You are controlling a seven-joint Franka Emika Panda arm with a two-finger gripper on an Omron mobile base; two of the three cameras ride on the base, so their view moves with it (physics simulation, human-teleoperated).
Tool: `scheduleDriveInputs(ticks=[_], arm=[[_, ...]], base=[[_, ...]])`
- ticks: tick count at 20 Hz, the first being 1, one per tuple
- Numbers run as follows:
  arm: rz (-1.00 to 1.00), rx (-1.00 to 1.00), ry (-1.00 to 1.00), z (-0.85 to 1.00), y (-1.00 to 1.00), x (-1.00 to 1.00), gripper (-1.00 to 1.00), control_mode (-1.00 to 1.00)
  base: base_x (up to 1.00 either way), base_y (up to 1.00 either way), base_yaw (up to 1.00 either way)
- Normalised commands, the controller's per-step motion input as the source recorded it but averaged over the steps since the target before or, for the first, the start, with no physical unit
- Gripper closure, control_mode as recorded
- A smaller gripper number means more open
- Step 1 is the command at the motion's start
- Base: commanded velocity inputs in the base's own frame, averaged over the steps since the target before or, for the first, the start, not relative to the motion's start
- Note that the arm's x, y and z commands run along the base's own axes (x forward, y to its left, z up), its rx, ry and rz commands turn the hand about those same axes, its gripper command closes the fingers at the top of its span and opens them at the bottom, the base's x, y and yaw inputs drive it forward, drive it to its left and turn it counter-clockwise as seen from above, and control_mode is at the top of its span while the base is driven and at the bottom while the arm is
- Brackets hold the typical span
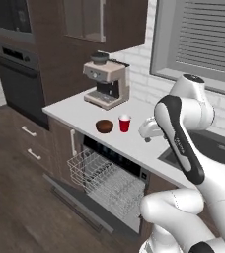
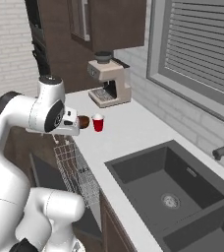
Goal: Pick up the cup and bowl from the counter, place them in the dishwasher, and close the dishwasher door.
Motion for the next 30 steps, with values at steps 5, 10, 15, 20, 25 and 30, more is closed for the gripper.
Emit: scheduleDriveInputs(ticks=[5, 10, 15, 20, 25, 30], arm=[[0.00, 0.00, 0.00, 0.00, 0.00, 0.00, -1.00, 1.00], [0.00, 0.00, 0.00, 0.00, 0.00, 0.00, -1.00, 1.00], [0.00, 0.00, 0.00, 0.00, 0.00, 0.00, -1.00, 1.00], [0.06, 0.00, 0.00, -0.02, 0.02, 0.23, -1.00, -1.00], [0.03, 0.00, 0.04, 0.00, 0.00, 0.42, -1.00, -1.00], [-0.14, -0.06, 0.01, -0.01, 0.00, 0.55, -1.00, -1.00]], base=[[0.25, 0.26, 0.03], [0.00, 0.01, 0.23], [0.01, 0.00, 0.21], [0.08, 0.01, 0.05], [0.00, 0.00, 0.00], [0.00, 0.00, 0.00]])
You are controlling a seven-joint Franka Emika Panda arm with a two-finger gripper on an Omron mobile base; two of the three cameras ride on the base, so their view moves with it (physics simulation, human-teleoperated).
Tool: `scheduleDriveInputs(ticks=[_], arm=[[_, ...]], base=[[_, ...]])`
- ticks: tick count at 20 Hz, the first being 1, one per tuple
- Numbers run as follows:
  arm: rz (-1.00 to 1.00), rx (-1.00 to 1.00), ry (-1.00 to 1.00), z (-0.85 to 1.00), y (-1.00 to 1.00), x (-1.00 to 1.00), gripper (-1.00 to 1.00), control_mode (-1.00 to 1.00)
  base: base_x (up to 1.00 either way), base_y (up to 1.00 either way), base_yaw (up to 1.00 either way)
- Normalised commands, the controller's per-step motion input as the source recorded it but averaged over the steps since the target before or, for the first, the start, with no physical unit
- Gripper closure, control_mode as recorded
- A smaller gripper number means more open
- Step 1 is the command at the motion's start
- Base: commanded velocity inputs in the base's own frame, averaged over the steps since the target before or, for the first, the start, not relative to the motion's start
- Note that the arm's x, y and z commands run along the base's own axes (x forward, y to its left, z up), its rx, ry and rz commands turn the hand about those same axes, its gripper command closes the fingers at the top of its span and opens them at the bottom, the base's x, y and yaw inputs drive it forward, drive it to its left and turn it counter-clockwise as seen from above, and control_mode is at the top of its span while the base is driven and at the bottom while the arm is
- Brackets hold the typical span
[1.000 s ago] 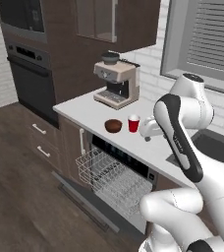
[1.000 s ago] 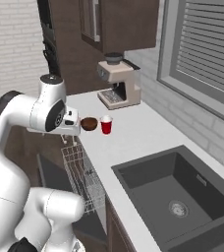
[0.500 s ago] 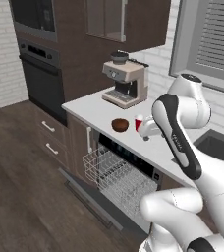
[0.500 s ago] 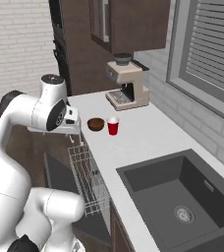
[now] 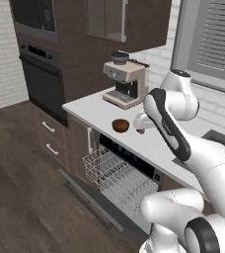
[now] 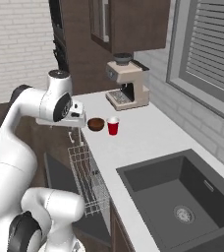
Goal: Pick up the cup and bowl from the counter, place them in the dishwasher, and close the dishwasher door.
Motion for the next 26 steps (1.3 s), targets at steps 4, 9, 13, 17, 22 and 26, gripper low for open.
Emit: scheduleDriveInputs(ticks=[4, 9, 13, 17, 22, 26], arm=[[-0.32, -0.12, -0.05, -0.16, 0.00, 0.34, -1.00, -1.00], [-0.41, -0.03, -0.03, -0.16, -0.02, 0.23, -1.00, -1.00], [-0.46, 0.11, 0.00, -0.19, -0.04, 0.11, -1.00, -1.00], [-0.46, 0.14, 0.00, -0.07, -0.11, 0.17, -1.00, -1.00], [-0.41, 0.11, 0.00, -0.06, -0.05, 0.30, -1.00, -1.00], [-0.27, 0.12, 0.00, -0.03, 0.00, 0.56, -1.00, -1.00]], base=[[0.00, 0.00, 0.00], [0.00, 0.00, 0.00], [0.00, 0.00, 0.00], [0.00, 0.00, 0.00], [0.00, 0.00, 0.00], [0.00, 0.00, 0.00]])
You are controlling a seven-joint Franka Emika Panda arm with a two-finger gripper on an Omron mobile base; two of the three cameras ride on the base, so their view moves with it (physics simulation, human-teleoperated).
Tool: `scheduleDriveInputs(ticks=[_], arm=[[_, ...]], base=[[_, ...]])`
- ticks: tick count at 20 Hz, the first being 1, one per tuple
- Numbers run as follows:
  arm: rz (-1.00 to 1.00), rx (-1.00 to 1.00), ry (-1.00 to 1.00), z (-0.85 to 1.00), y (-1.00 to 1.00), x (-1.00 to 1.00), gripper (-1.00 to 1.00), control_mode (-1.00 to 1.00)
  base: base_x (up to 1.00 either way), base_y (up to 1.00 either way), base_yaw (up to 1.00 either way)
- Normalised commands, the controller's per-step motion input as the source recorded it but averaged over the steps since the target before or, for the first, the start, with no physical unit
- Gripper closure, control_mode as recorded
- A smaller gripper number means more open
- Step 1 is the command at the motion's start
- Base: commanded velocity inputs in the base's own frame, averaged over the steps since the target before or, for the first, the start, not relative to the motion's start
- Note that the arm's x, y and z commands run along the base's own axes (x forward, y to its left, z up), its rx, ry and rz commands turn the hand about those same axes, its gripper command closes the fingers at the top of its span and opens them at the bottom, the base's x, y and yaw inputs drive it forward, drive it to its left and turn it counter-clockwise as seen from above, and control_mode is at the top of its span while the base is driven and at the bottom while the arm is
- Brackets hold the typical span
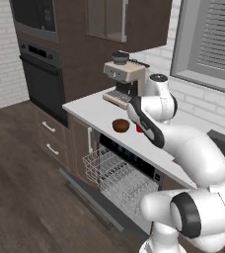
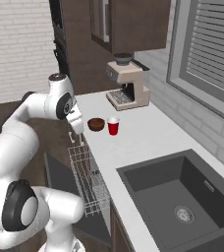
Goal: Pick up the cup and bowl from the counter, place them in the dishwasher, and close the dishwasher door.
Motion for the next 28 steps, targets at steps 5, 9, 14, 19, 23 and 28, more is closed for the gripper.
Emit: scheduleDriveInputs(ticks=[5, 9, 14, 19, 23, 28], arm=[[-0.20, 0.09, 0.00, -0.10, 0.01, 0.54, -1.00, -1.00], [-0.12, 0.02, 0.00, -0.21, 0.27, 0.29, -1.00, -1.00], [-0.16, 0.00, 0.00, -0.34, 0.63, 0.21, -1.00, -1.00], [-0.33, 0.06, 0.00, -0.24, 0.21, 0.11, -1.00, -1.00], [-0.11, 0.06, 0.05, 0.00, -0.46, 0.05, -1.00, -1.00], [0.01, 0.13, 0.01, -0.08, -1.00, -0.03, -1.00, -1.00]], base=[[0.00, 0.00, 0.00], [0.00, 0.00, 0.00], [0.00, 0.00, 0.00], [0.00, 0.00, 0.00], [0.00, 0.00, 0.00], [0.00, 0.00, 0.00]])
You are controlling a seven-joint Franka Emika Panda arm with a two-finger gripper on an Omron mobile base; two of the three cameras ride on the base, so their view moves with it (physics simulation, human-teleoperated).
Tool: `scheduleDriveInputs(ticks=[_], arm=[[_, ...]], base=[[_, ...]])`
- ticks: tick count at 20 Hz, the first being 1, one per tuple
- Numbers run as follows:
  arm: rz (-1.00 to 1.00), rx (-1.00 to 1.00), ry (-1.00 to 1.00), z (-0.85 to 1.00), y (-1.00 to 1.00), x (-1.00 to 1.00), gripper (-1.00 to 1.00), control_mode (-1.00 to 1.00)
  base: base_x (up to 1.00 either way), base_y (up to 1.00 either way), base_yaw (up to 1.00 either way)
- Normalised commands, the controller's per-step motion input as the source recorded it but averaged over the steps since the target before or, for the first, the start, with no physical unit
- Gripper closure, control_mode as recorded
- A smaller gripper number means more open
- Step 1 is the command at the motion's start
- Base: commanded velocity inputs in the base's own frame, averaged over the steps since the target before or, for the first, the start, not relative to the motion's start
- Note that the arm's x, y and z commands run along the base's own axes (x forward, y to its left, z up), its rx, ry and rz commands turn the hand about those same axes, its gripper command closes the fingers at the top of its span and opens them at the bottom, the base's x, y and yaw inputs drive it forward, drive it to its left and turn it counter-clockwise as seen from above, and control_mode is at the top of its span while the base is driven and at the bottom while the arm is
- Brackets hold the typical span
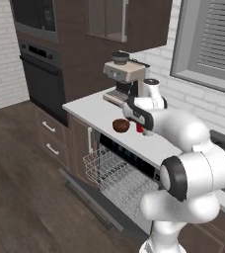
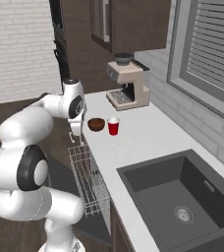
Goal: Pick up the cup and bowl from the counter, place them in the dishwasher, and close the dishwasher door.
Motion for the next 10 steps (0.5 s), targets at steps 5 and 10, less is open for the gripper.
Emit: scheduleDriveInputs(ticks=[5, 10], arm=[[0.19, 0.02, 0.03, -0.30, -0.28, -0.05, -1.00, -1.00], [0.04, 0.00, -0.07, -0.20, 0.05, 0.18, -1.00, -1.00]], base=[[0.00, 0.00, 0.00], [0.00, 0.00, 0.00]])
